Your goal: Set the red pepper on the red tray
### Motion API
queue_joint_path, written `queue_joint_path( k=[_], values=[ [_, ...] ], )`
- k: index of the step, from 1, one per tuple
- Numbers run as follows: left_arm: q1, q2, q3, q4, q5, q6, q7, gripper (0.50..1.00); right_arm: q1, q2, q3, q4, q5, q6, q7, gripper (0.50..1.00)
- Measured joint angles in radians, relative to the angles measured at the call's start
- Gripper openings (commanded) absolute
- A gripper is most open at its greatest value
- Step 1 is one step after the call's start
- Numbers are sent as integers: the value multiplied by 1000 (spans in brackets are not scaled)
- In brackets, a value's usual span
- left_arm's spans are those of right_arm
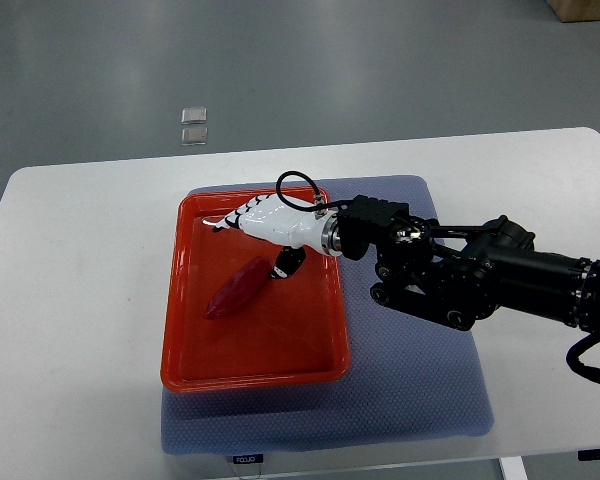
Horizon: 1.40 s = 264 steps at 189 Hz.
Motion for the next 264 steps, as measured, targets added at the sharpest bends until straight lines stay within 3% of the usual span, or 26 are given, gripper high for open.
queue_joint_path(
  k=[30, 91, 129, 171, 264],
  values=[
    [0, 0, 0, 0, 0, 0, 0, 1000, -65, -82, 158, -6, 58, -10, 0, 889],
    [0, 0, 0, 0, 0, 0, 0, 1000, -199, -200, 493, -20, 418, -12, -3, 887],
    [0, 0, 0, 0, 0, 0, 0, 1000, -254, -195, 653, -38, 670, -22, -3, 887],
    [0, 0, 0, 0, 0, 0, 0, 1000, -261, -195, 685, -71, 953, -67, 0, 887],
    [0, 0, 0, 0, 0, 0, 0, 1000, -305, -144, 784, -129, 1053, -72, 10, 891]
  ],
)
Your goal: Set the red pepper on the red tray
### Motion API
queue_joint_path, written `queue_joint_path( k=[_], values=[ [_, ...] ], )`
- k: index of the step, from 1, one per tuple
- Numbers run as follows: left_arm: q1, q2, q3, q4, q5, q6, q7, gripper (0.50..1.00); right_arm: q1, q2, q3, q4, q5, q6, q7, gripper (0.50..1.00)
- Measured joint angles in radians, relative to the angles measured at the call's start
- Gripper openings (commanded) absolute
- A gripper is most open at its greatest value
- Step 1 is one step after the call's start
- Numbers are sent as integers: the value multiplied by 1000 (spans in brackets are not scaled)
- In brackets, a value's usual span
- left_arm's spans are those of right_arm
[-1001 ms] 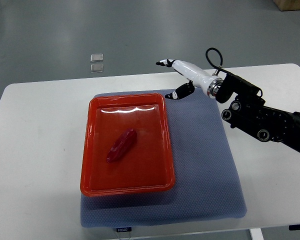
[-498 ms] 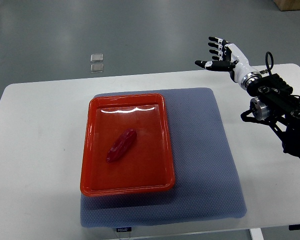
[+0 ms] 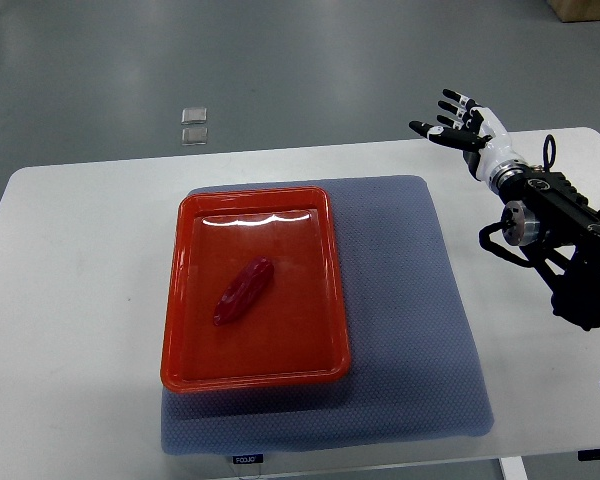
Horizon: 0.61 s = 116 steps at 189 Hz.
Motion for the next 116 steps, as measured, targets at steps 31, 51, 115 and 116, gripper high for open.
queue_joint_path(
  k=[31, 51, 115, 116],
  values=[
    [0, 0, 0, 0, 0, 0, 0, 1000, -5, 10, 15, 1, 1, 15, 0, 897],
    [0, 0, 0, 0, 0, 0, 0, 1000, -24, 39, 70, 7, -12, 16, 0, 909],
    [0, 0, 0, 0, 0, 0, 0, 1000, -64, 110, 183, 17, -60, 12, 2, 915],
    [0, 0, 0, 0, 0, 0, 0, 1000, -64, 110, 183, 17, -60, 12, 2, 915]
  ],
)
